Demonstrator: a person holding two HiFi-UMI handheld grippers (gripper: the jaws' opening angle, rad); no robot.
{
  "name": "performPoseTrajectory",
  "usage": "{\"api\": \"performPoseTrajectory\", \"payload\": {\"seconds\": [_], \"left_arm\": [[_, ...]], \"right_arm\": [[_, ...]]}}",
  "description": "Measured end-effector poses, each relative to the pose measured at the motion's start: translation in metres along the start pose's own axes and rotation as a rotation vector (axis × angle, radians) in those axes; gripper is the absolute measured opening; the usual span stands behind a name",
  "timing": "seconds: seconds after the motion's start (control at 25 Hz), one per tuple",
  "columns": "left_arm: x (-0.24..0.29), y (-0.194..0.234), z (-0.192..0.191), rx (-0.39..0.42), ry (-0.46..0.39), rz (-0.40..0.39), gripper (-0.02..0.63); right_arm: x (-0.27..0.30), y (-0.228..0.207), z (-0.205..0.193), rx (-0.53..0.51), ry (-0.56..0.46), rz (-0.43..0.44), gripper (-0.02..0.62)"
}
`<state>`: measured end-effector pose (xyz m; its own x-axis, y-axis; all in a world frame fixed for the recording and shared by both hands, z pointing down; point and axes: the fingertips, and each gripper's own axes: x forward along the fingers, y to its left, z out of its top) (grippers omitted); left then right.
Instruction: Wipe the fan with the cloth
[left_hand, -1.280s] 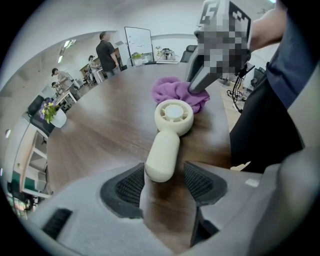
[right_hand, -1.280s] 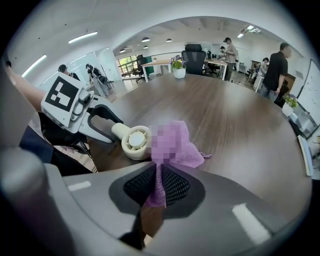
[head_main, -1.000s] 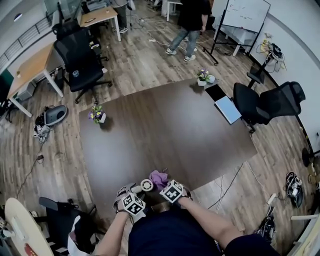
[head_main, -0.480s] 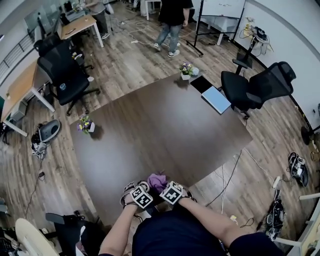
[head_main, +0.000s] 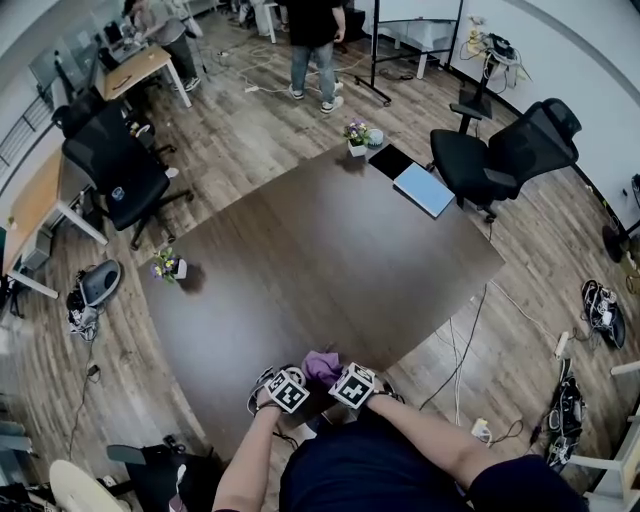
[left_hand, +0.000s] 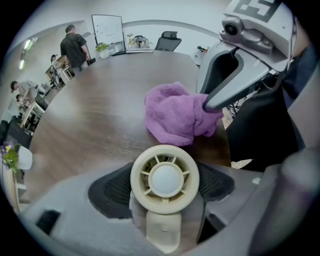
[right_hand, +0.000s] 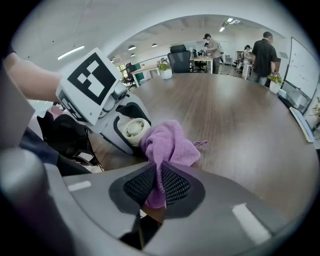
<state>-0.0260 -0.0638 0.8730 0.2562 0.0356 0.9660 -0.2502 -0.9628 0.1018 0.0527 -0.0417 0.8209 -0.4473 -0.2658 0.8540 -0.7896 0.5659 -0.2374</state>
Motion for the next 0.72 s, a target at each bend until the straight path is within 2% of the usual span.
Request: {"api": "performPoseTrajectory", "payload": {"seconds": [0.08,0.2,0.32,0.44,0.56,0.64,0.72], "left_arm": [[0.000,0.000,-0.002,-0.003,-0.010,0.003,0.376],[-0.008,0.000,0.001,-0.071,-0.076,0.009,0.376],[-0.031,0.003,0.016,-0.186,-0.221,0.002,0.376],[-0.066,0.010,0.033,-0.316,-0.418,-0.018,0.376],[-0.106,0.015,0.046,-0.390,-0.590,-0.030,0.376],[-0.129,0.018,0.049,-0.404,-0.656,-0.013,0.376],[-0.147,0.020,0.050,-0.397,-0.703,0.002,0.376]], "right_arm": [[0.000,-0.002,0.001,0.036,-0.024,0.012,0.046],[-0.007,-0.007,0.004,0.078,-0.069,0.014,0.046],[-0.022,-0.012,0.015,0.087,-0.136,0.011,0.046],[-0.044,-0.009,0.034,0.073,-0.229,0.025,0.046],[-0.081,0.004,0.065,0.032,-0.355,0.048,0.044],[-0.112,0.017,0.089,-0.026,-0.442,0.065,0.044],[-0.138,0.035,0.110,-0.137,-0.489,0.096,0.044]]}}
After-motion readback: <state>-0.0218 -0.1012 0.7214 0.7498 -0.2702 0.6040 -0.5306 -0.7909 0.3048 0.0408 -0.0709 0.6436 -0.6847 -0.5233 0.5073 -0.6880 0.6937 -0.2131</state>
